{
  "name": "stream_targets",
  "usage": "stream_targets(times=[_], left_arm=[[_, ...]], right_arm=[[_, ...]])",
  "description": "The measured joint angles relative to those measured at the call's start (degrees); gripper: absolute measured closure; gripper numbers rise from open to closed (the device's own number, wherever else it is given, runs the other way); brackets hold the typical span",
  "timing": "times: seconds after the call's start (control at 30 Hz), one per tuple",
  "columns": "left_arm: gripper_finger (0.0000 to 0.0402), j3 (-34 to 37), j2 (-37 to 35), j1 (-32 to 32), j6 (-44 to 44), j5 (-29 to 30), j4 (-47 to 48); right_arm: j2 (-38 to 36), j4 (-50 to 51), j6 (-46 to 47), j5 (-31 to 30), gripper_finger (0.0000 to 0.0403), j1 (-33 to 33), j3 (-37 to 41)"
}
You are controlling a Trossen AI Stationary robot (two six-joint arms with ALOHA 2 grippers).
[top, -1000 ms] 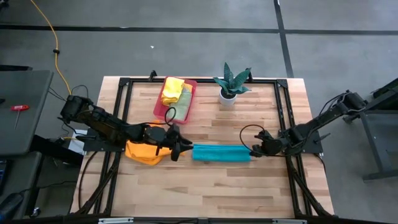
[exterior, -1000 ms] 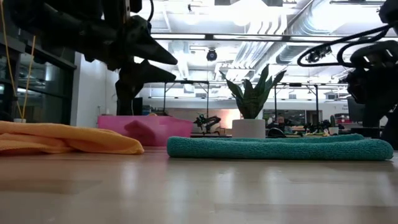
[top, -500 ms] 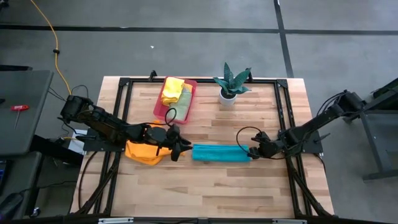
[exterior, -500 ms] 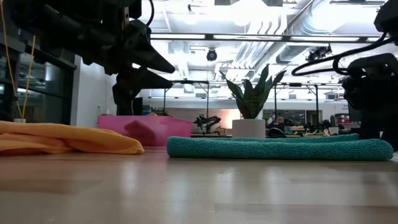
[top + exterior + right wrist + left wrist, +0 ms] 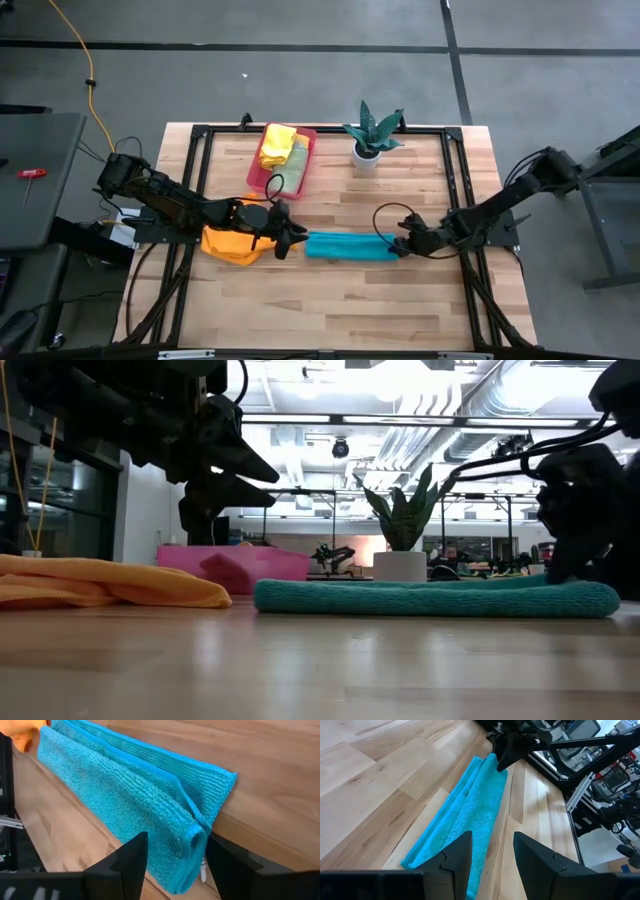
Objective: Fold microfiber towels
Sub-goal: Fold the blue microfiber cloth
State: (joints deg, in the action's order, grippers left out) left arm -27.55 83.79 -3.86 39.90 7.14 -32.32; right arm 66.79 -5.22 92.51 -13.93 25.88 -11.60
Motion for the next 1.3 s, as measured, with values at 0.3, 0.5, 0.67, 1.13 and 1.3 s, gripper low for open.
stream_targets(times=[0.3, 0.5, 0.67, 1.13, 1.3], left_arm=[[0.0266, 0.0, 0.0, 0.0, 0.0, 0.0, 0.2], [0.0266, 0.0, 0.0, 0.0, 0.0, 0.0, 0.7], [0.0266, 0.0, 0.0, 0.0, 0.0, 0.0, 1.0], [0.0267, -3.1, 0.5, 0.0, -6.8, 1.5, 2.7], [0.0278, -10.8, 5.3, 0.1, -15.2, 3.9, 6.3]], right_arm=[[1.2, 1.1, 1.6, -0.5, 0.0367, -1.0, 0.2], [0.4, 1.0, 2.0, -0.4, 0.0395, -1.1, 0.2], [-4.4, 12.1, 1.5, 2.4, 0.0400, -1.2, -2.6], [-15.7, 67.6, 1.5, 8.1, 0.0402, -1.2, -26.3], [-15.7, 72.0, 4.8, 8.8, 0.0402, -1.2, -28.7]])
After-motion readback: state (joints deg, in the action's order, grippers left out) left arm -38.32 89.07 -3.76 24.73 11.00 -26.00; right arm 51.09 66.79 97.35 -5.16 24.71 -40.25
